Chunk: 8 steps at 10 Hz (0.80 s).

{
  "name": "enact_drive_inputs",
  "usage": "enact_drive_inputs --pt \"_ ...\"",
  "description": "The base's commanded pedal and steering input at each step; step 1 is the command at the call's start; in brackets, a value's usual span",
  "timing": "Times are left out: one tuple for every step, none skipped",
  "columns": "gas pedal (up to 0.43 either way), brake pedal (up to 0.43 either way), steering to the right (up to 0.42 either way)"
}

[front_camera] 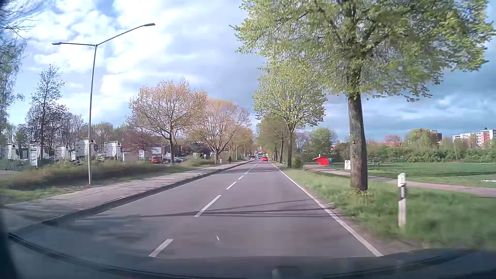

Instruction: Follow the waypoints while adhering to traffic rules and regulations

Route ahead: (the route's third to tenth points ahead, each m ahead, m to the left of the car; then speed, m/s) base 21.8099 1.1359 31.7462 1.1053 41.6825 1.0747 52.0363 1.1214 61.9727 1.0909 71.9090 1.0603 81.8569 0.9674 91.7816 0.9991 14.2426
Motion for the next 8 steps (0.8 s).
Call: enact_drive_inputs --pt "0.150 0.000 -0.001" --pt "0.150 0.006 -0.001" --pt "0.150 0.006 -0.001" --pt "0.150 0.006 -0.001" --pt "0.150 0.000 -0.001" --pt "0.150 0.006 -0.002" --pt "0.150 0.000 -0.001" --pt "0.150 0.006 -0.002"
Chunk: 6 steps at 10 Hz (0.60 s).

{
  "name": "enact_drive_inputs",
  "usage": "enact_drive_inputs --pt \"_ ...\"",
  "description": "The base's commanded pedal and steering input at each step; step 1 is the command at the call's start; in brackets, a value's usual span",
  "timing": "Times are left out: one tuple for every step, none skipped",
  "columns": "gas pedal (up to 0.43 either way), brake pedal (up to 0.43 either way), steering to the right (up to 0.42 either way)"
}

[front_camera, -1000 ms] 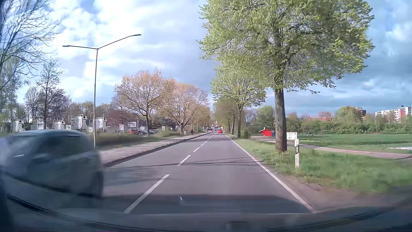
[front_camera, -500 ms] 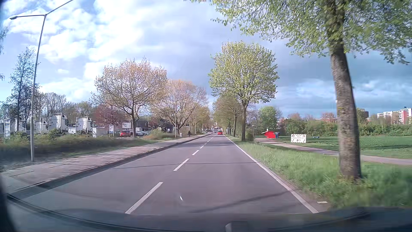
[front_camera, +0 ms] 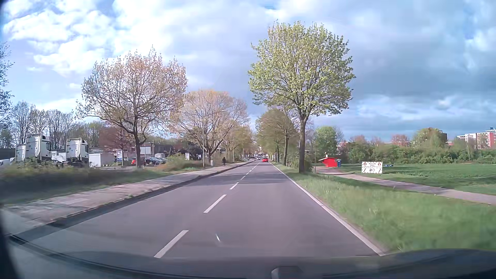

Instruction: Follow the waypoints while adhering to traffic rules and regulations

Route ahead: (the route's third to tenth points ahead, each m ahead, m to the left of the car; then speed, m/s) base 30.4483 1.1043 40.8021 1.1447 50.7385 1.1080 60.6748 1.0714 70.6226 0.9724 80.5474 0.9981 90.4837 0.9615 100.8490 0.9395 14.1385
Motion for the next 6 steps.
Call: enact_drive_inputs --pt "0.150 0.000 -0.001" --pt "0.150 0.000 -0.002" --pt "0.150 0.000 -0.002" --pt "0.150 0.006 -0.001" --pt "0.150 0.000 -0.001" --pt "0.150 0.000 0.000"
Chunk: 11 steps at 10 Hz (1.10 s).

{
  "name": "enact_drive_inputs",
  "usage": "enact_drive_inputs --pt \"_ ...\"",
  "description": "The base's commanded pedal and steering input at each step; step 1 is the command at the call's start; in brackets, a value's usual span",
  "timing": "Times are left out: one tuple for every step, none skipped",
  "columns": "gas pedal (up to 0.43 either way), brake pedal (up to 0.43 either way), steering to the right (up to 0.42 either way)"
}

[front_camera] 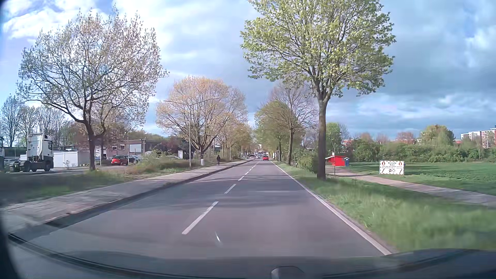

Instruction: Follow the waypoints while adhering to traffic rules and regulations

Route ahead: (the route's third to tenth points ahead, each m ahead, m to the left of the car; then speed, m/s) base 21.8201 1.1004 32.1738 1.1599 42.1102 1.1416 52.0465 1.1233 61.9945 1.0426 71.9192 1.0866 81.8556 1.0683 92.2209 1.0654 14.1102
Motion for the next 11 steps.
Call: enact_drive_inputs --pt "0.150 0.006 0.000" --pt "0.150 0.006 0.000" --pt "0.157 0.000 0.000" --pt "0.157 0.006 0.000" --pt "0.157 0.006 0.000" --pt "0.157 0.006 0.000" --pt "0.157 0.006 0.000" --pt "0.157 0.006 0.000" --pt "0.157 0.006 0.000" --pt "0.157 0.006 0.001" --pt "0.157 0.006 0.001"
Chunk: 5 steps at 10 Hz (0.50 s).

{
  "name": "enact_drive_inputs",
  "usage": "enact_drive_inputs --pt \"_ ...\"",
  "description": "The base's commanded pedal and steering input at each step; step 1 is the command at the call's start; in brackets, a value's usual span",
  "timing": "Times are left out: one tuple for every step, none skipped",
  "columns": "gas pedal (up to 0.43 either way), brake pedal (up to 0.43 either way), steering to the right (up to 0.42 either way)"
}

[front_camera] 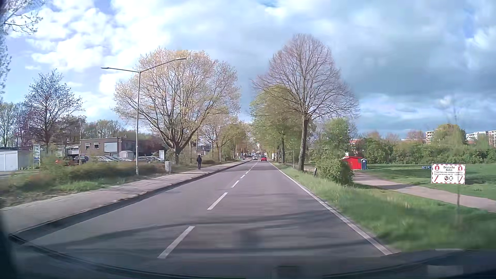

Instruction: Follow the waypoints while adhering to traffic rules and regulations

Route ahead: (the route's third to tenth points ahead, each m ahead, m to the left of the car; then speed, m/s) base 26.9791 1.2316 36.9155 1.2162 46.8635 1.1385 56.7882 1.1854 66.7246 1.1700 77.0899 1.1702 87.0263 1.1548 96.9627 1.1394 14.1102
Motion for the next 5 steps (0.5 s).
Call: enact_drive_inputs --pt "0.157 0.000 0.001" --pt "0.157 0.006 0.000" --pt "0.157 0.000 0.000" --pt "0.157 0.000 0.000" --pt "0.157 0.006 0.000"
